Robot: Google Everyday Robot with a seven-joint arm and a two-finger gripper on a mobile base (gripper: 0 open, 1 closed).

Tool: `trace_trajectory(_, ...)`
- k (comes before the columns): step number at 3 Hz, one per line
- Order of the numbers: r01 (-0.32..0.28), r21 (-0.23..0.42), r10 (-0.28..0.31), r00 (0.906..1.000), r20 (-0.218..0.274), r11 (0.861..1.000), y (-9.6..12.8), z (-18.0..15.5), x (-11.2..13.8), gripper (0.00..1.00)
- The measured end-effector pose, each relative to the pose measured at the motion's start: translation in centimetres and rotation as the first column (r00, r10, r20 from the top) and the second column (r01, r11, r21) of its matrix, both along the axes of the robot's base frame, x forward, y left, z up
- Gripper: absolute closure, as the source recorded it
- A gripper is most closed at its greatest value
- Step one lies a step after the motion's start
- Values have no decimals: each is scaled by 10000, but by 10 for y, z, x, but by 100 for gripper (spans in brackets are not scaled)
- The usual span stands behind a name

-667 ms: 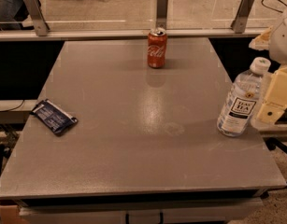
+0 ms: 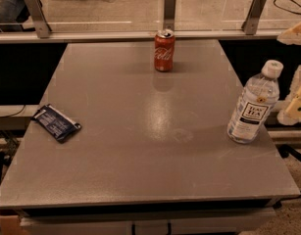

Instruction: Knock blue plastic bottle over

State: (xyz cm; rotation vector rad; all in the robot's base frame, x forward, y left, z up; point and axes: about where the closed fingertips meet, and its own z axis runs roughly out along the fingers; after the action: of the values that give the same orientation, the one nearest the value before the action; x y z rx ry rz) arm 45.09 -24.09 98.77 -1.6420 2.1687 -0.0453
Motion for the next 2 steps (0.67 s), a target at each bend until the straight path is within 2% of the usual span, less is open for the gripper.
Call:
trace_trajectory(1, 10, 1320, -53, 9995, 325, 9912, -21, -4, 13, 0)
trace_trajectory(2, -72, 2966, -84, 9986, 514, 9550, -33, -19, 17, 0)
